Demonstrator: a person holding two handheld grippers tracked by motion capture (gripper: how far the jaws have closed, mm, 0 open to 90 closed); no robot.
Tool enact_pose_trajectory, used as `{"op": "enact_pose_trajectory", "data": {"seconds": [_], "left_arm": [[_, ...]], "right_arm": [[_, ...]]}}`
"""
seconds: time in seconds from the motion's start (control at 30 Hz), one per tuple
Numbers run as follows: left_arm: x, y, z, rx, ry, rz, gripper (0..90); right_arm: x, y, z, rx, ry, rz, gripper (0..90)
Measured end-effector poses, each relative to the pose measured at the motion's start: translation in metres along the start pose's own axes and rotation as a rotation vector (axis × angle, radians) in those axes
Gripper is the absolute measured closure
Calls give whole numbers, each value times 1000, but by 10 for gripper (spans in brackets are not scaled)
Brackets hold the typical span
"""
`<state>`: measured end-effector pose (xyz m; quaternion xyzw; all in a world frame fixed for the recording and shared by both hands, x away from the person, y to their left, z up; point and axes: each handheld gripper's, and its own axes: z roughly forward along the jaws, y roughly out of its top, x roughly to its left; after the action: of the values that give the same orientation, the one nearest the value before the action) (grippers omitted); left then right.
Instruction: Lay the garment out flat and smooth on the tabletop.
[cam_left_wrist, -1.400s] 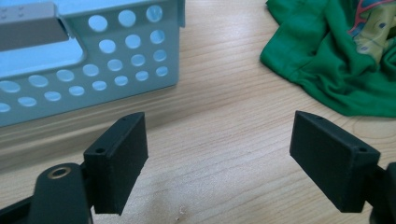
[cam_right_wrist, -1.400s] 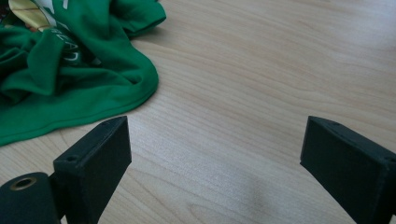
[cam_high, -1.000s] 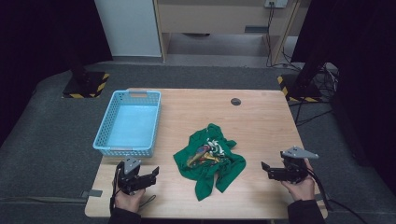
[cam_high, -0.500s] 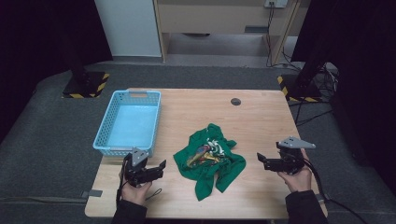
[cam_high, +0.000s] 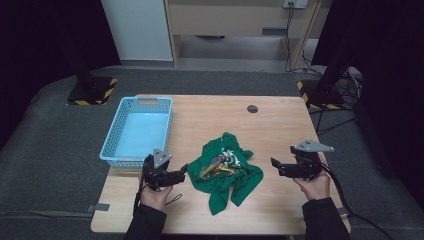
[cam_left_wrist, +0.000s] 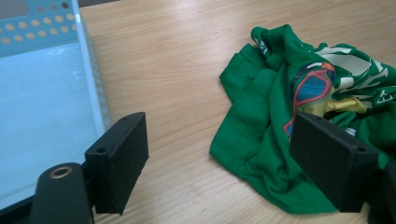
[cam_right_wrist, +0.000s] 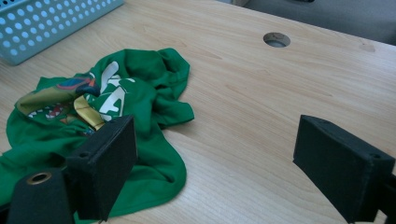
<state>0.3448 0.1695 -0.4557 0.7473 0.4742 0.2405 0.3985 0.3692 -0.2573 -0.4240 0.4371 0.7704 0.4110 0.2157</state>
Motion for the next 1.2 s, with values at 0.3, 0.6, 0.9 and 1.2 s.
{"op": "enact_pose_trajectory", "data": {"seconds": [0.3, 0.6, 0.9, 1.2], "left_arm": [[-12, 18, 17, 6, -17, 20, 191], [-23, 28, 36, 25, -31, 36, 195], [-25, 43, 43, 19, -36, 39, 192], [-22, 51, 51, 25, -28, 26, 190]], "right_arm": [[5, 11, 4, -18, 9, -4, 141], [10, 22, 10, -50, 21, 0, 152], [18, 34, 20, -61, 26, -17, 163], [26, 48, 32, -77, 26, -33, 184]]}}
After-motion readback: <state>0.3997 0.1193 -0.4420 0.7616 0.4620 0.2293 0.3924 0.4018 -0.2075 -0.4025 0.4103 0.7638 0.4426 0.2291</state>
